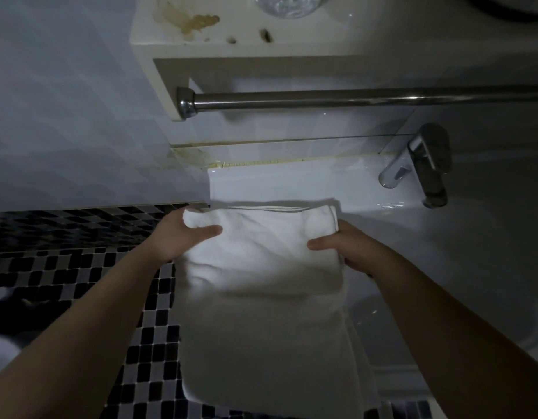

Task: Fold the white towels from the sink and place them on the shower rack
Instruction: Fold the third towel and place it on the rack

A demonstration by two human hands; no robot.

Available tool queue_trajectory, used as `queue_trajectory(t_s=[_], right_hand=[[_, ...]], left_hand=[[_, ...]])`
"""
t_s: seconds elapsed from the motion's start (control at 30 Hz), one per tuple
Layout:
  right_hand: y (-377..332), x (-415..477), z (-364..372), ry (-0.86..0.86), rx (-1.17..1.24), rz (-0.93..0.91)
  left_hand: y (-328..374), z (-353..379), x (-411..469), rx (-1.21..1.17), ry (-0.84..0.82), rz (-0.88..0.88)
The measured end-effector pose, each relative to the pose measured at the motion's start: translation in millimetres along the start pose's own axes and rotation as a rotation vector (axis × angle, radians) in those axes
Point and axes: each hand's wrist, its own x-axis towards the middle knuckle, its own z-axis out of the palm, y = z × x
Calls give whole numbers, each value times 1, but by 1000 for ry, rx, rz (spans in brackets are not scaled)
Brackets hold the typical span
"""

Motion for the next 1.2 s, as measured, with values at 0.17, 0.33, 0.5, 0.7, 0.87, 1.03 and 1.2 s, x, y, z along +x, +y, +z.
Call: queue_trajectory(t_s=[0.17,0.33,0.5,0.7,0.87,1.03,1.2], right_hand=[[-16,0,-4,272,-33,-362],[2,10,10,368,-301,-476],[1,3,6,148,-388,-447],[-14,7,-4,-117,-391,-250],[-34,0,-2,-263,-403,-242],[-40,-7,1,-187,-426,-283],[-36,-9,-6,-74,-681,-305]], left_hand=[[12,-11,1,-118,229,228],[-4,0,-4,108,125,448],[-20,1,-6,154,176,533],[-17,-1,-11,215,164,653],[-13,-4,-18,162,139,637],[-2,-11,-20,170,125,529],[16,-24,-18,316,-9,620]])
